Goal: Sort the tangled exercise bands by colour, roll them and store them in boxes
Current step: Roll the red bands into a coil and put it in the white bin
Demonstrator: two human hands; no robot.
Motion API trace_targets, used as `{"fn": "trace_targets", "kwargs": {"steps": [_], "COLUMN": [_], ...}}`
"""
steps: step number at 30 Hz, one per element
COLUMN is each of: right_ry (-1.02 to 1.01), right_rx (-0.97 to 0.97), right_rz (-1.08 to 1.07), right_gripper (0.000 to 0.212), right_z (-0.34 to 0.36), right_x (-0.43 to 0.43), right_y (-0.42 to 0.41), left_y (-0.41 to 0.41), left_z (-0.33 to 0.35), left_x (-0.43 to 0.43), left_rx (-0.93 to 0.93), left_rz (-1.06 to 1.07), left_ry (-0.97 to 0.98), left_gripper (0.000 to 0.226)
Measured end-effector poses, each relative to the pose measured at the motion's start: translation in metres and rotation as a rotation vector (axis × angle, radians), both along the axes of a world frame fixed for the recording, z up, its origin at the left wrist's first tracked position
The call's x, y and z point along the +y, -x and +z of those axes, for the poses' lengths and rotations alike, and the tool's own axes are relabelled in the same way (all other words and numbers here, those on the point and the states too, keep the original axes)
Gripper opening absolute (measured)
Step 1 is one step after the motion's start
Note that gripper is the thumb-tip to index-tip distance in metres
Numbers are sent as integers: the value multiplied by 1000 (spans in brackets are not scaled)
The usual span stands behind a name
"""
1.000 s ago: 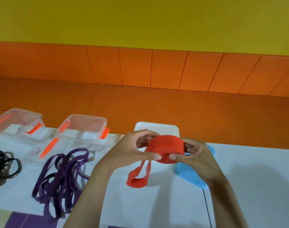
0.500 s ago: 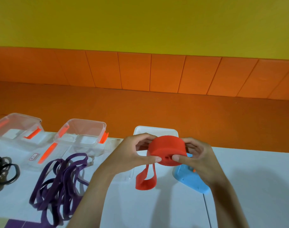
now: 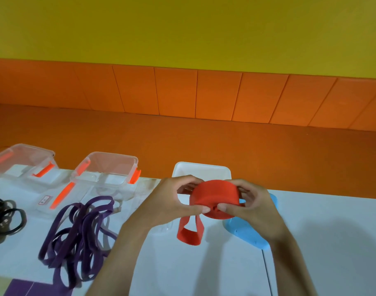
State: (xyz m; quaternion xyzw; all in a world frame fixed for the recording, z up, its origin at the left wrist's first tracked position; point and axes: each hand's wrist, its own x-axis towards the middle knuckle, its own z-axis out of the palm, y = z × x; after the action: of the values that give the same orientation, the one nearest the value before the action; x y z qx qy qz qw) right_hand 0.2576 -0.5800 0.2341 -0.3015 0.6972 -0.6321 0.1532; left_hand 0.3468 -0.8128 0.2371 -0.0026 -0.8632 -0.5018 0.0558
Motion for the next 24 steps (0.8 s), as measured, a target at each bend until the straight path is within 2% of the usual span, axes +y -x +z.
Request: {"fn": "trace_targets", "kwargs": {"steps": [2,4,10,17,19,21,24], "right_ry": [117,131,-279,-431,-497,-499,-365], "right_rx": [-101,-137,131,314,350,330,246], "right_rz": [10,60,107,120,128,121,93], "right_gripper": [48,49,49,58,54,46,45], "right_z": [-4,-4,2,8,8,7,7], "right_x": [-1,-1,5,5,4,3,7], "right_y": [-2,-4,0,2,2,1,1], "left_y": [-3,-7,-13,-10,-10,-9,-9], "left_z": [2,3,8,2,-2,-5,-6], "left_x": [-3,-5,-3,-1,2,3,0], "left_rx": [-21,-11,23,27,8,-7,-34], "left_rz": [5,7,-19,-58,-76,-76,-63], "left_ry": [-48,-55,82,213,239,224,152], "left_gripper": [56,54,41,48,49,48,47]}}
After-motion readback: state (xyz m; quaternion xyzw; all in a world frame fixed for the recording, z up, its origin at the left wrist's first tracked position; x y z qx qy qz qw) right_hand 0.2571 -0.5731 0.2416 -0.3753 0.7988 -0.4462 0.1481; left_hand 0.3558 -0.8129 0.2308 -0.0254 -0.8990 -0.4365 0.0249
